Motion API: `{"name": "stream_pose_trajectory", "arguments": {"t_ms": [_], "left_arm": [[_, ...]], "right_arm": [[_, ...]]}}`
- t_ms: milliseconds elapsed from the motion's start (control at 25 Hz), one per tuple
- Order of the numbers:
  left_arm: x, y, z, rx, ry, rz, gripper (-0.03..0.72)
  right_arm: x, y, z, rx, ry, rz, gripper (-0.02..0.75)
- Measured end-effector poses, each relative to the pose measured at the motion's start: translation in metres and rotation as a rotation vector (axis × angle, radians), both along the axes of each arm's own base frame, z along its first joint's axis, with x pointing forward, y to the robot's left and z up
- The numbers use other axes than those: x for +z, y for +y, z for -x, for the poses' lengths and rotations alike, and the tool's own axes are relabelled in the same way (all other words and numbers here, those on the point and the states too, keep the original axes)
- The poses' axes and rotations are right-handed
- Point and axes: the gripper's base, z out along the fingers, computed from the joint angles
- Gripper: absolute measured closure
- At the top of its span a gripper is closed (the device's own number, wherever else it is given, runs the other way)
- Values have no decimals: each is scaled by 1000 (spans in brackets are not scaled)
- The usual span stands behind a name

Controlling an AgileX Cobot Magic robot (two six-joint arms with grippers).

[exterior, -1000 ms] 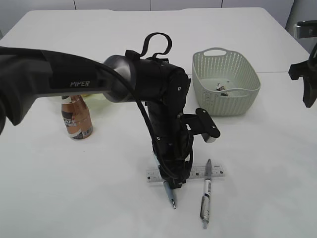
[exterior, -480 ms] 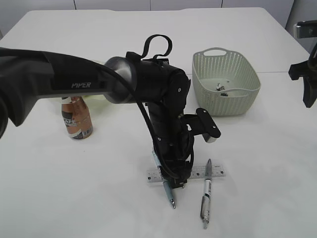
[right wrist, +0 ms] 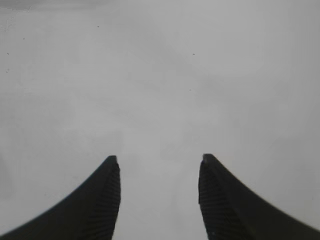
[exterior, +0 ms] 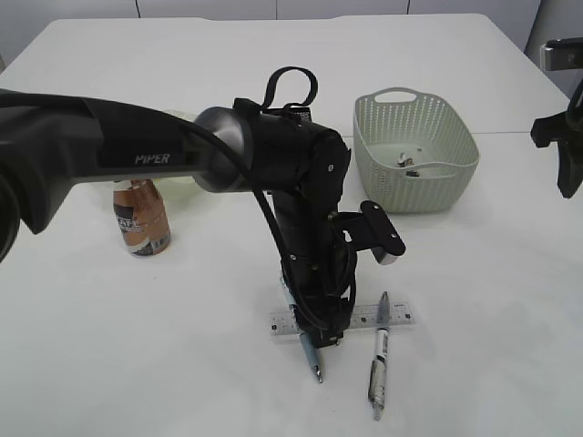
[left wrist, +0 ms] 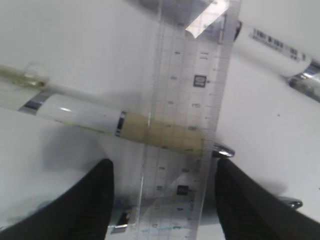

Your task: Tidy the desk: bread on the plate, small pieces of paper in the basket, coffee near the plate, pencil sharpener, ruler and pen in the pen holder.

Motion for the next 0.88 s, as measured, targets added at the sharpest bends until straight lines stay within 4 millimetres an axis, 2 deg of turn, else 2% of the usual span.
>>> {"name": "stream_pose_trajectory", "arguments": {"t_ms": [120,280,320,520,880], "left_arm": [[0,0,0,0,0,0,267],[0,0,0,0,1,-1,423],[0,-8,9,-26,1,-1,433],[1,-1,1,0,6,1,437],[0,2,2,5,33,-14,437]], "right_arm": [[0,0,0,1,0,3,336],[0,-1,0,2,0,9,336],[0,-1,0,2,0,9,336],[0,-1,0,2,0,10,336],[0,-1,0,3,0,13,336]]}}
